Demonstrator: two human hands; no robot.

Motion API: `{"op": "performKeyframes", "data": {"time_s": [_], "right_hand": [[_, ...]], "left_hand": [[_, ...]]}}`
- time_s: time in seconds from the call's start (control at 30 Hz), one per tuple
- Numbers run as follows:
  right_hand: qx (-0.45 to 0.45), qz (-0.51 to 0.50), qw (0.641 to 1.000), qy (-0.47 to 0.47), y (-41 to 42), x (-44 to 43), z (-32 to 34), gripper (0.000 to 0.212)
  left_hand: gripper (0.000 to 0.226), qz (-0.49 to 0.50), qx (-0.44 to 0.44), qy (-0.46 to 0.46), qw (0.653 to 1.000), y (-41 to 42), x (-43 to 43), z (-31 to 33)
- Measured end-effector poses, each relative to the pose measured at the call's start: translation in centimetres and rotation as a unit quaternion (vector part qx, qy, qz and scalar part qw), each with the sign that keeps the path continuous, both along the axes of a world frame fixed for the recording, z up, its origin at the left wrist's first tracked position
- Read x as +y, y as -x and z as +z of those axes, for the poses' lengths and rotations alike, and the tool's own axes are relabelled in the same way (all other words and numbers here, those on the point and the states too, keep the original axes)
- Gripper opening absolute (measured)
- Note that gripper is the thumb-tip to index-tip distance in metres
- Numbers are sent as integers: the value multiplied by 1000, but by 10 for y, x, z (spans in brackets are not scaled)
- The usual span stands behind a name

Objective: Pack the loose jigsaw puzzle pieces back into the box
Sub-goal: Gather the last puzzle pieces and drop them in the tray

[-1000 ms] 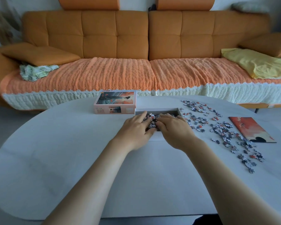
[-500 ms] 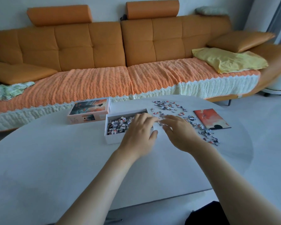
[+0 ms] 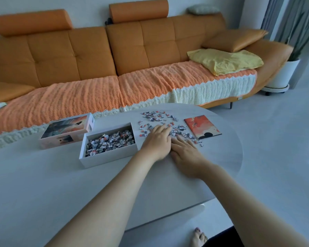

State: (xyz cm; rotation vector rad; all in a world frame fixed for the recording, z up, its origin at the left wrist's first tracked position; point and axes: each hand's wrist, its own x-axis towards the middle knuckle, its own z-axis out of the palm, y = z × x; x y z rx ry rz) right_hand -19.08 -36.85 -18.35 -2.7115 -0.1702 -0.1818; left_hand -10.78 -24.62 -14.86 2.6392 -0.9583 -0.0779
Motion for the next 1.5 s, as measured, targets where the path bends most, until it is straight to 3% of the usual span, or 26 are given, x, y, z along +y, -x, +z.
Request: {"op": "performKeyframes", "data": {"time_s": [0.17,0.23,0.3,0.4,0.47,0.57,0.83,0.97,1.07,1.27,1.5], "right_hand": [[-28,-54,973,-221,-5,-11,16,45],[-70,-94,975,-189,-11,-20,18,44],[-84,-119,986,-80,-23,-30,18,38],[9,-127,991,34,-39,-39,14,51],[54,-120,990,56,-47,-41,12,61],[65,-95,989,90,-52,-40,13,58],[44,15,998,-36,-20,-21,17,40],[-21,-24,990,-138,-2,-26,16,36],[-54,-85,989,-108,5,-37,16,31],[65,-55,995,49,10,-27,5,57],[26,-10,999,-27,18,7,6,50]], "left_hand": [[49,5,58,14,998,-18,-6,-4],[50,0,64,-9,998,-21,-6,-10],[49,-3,44,-21,999,-24,-3,-17],[39,-2,-3,16,1000,-24,1,-21],[33,0,-44,26,999,-23,3,-21],[33,12,-82,42,996,-25,8,-24],[49,-31,37,56,997,-36,-11,-14],[52,-58,83,6,995,-43,-22,-11],[50,-71,81,11,994,-38,-21,-15],[44,-79,44,90,992,-15,5,-20],[47,-93,-3,142,985,16,49,-25]]}}
